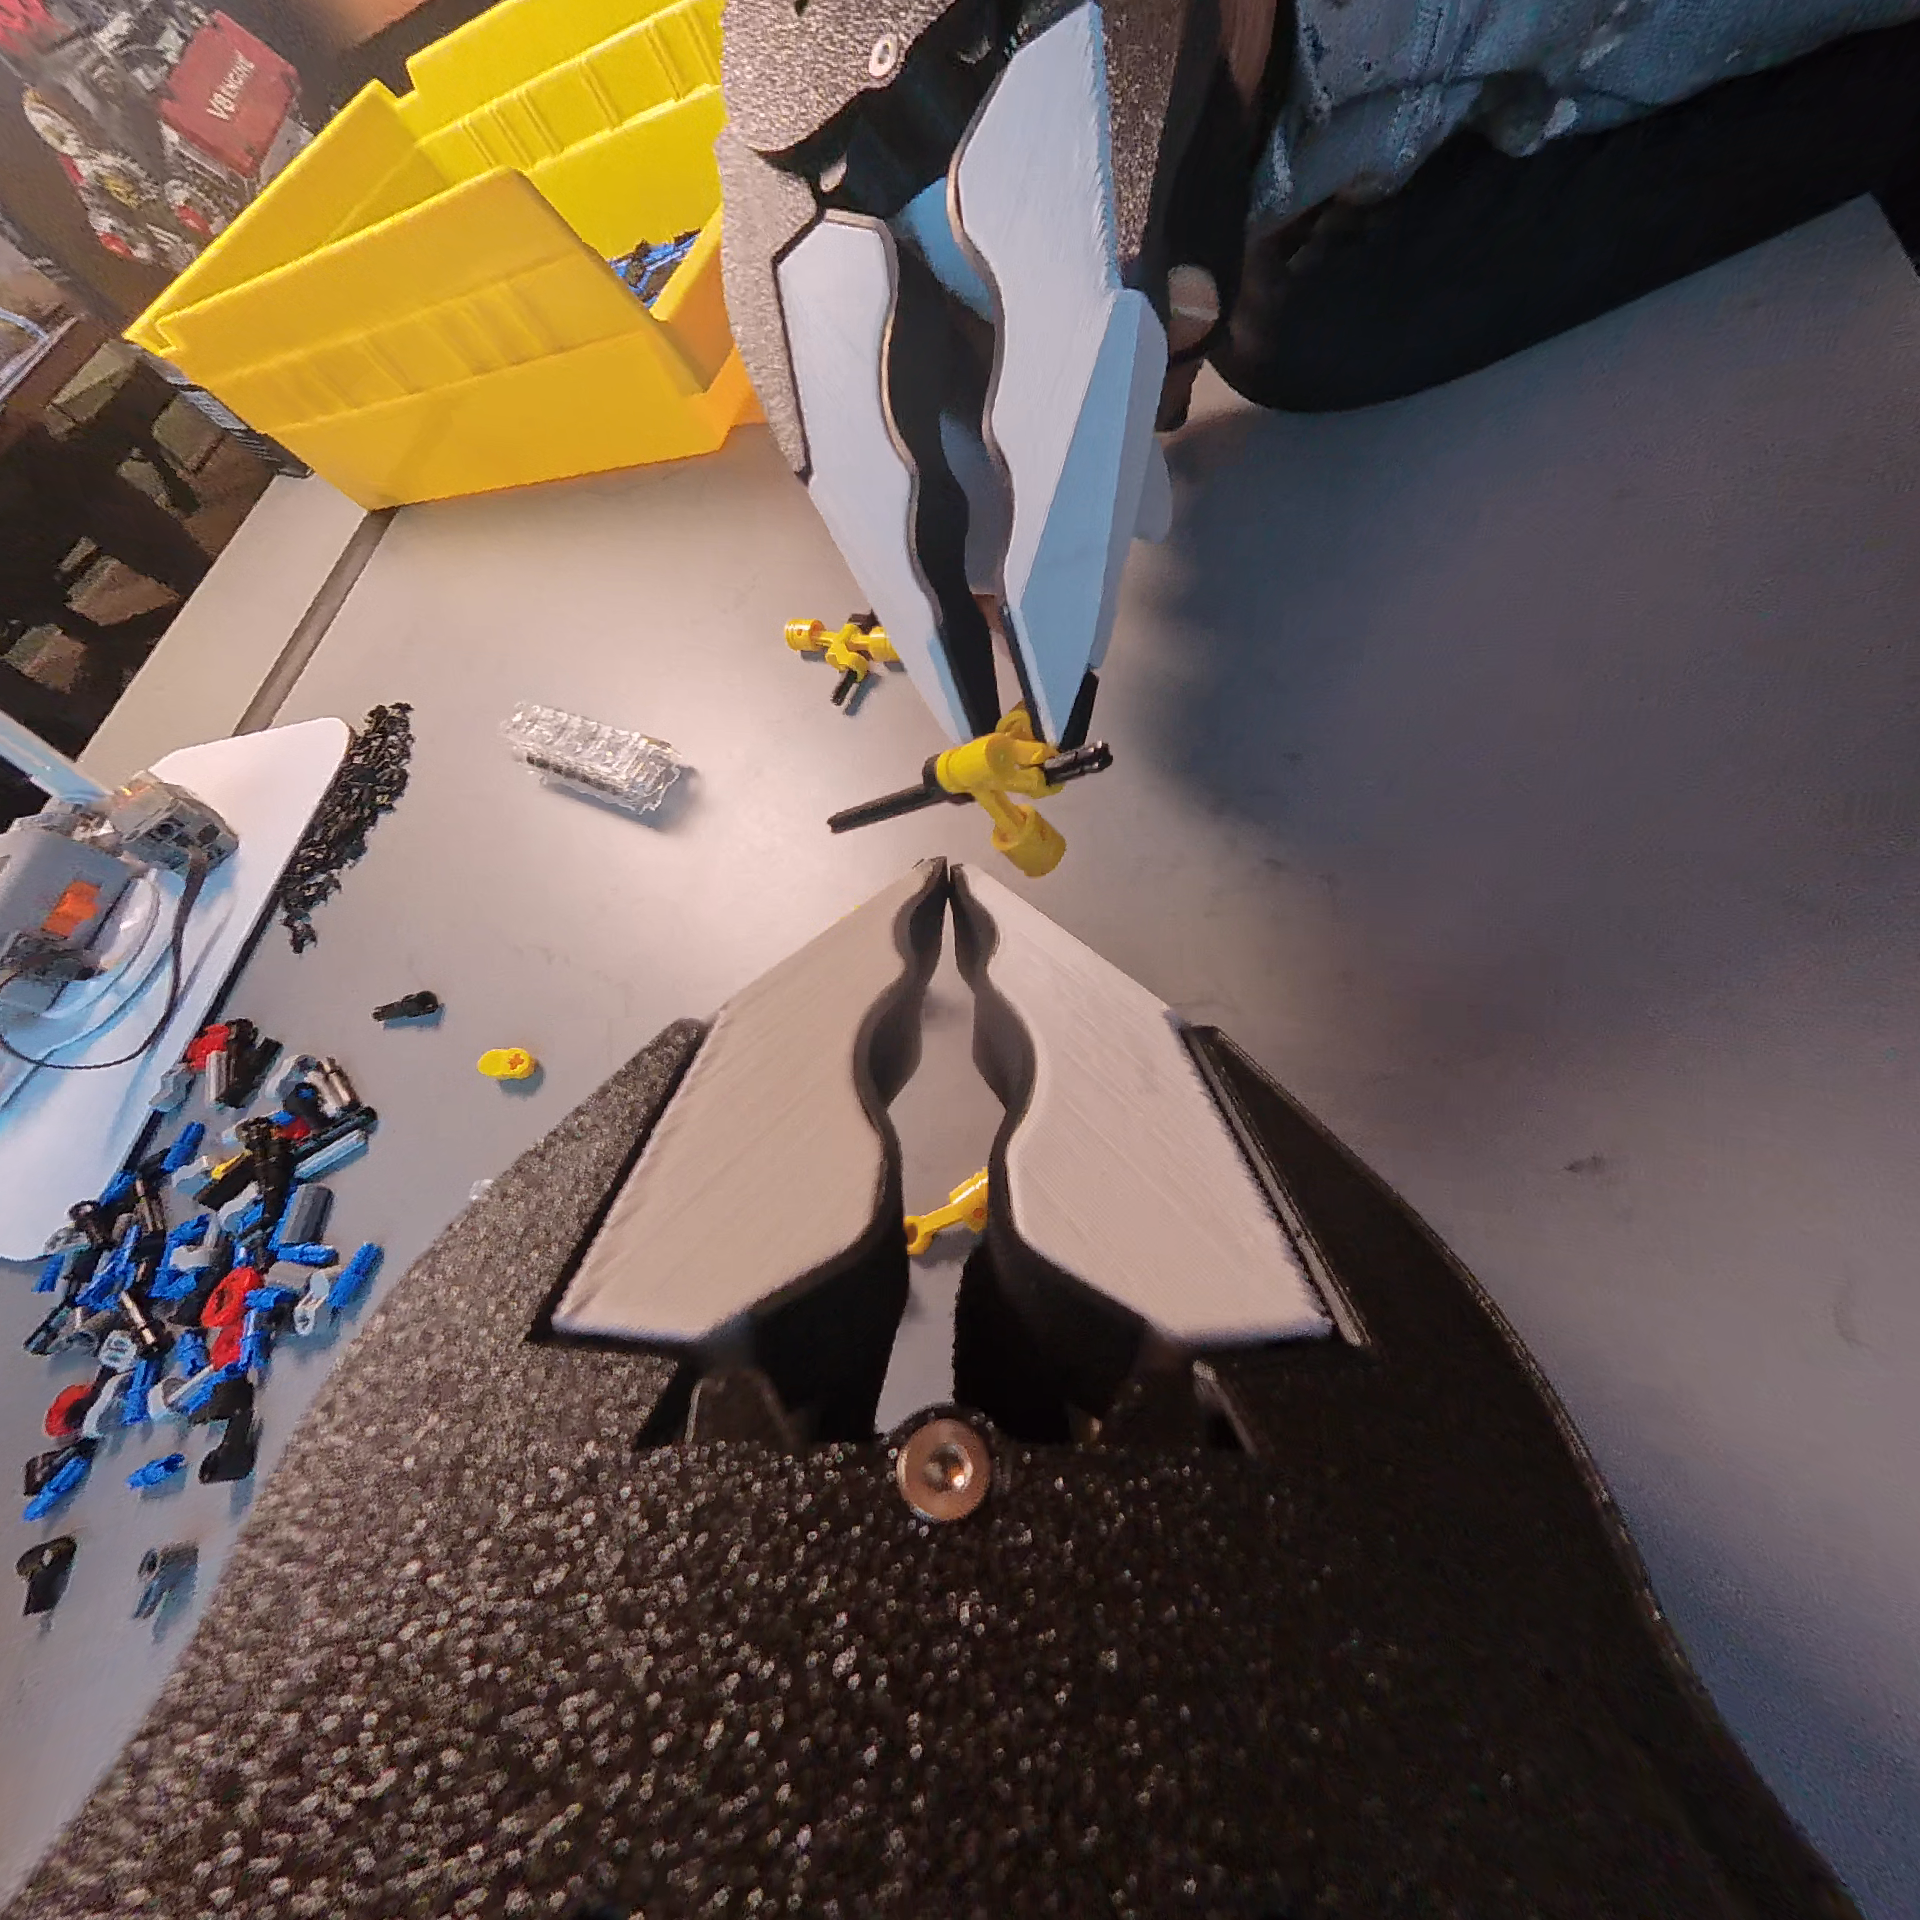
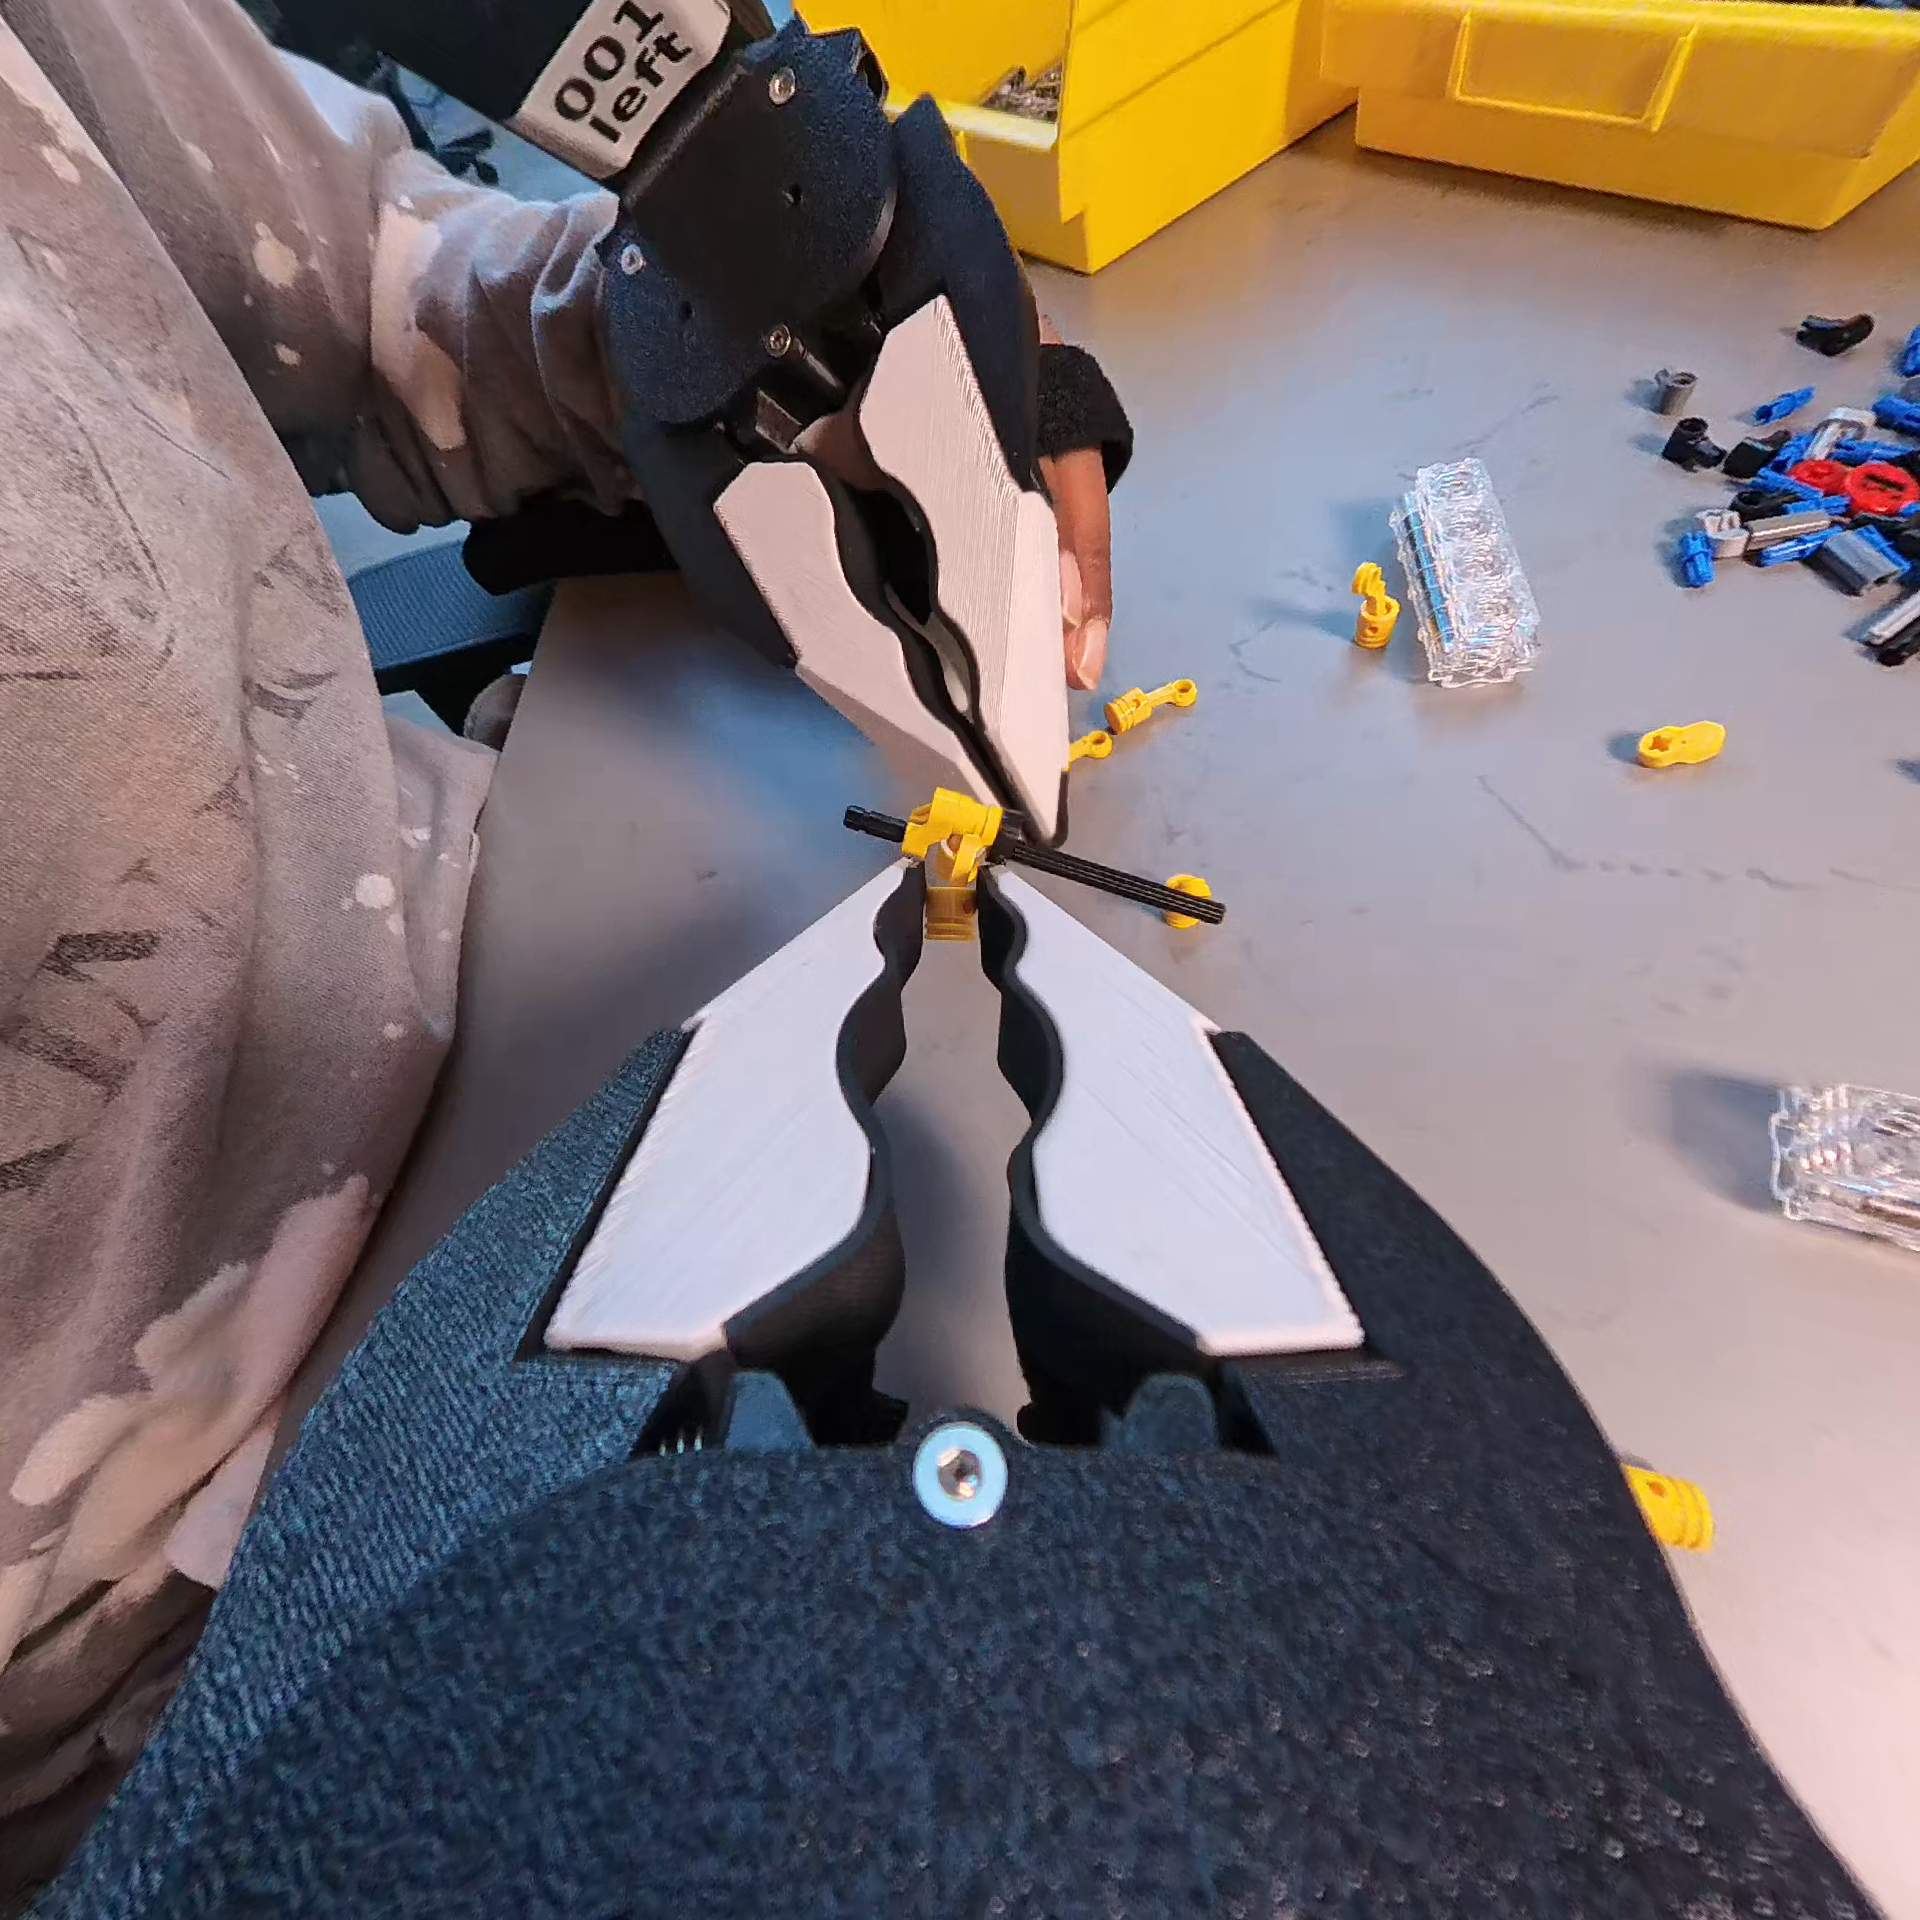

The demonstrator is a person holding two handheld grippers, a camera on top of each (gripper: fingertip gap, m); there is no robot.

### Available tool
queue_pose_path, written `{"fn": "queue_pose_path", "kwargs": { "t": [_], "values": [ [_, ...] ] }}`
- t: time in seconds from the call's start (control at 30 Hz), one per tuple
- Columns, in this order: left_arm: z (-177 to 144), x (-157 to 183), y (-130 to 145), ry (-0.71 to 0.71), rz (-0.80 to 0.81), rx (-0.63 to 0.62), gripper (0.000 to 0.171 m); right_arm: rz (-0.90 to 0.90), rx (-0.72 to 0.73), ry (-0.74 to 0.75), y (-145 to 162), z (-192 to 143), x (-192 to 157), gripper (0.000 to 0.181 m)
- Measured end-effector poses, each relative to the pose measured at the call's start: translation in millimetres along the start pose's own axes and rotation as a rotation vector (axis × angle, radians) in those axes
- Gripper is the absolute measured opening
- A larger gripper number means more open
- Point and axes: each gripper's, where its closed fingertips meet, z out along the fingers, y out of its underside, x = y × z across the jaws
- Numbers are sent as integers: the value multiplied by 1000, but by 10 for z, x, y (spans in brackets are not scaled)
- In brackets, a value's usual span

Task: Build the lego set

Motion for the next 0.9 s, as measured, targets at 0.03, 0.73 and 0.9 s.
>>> {"fn": "queue_pose_path", "kwargs": {
  "t": [0.03,0.73,0.9],
  "values": [
    [-19,-38,3,-19,0,3,0,4,8,7,-11,-17,19,10],
    [-51,-114,-77,-133,130,13,0,126,76,3,-88,-17,109,10],
    [-94,-153,-73,-152,142,18,11,185,123,2,-137,-68,169,10]
  ]
}}
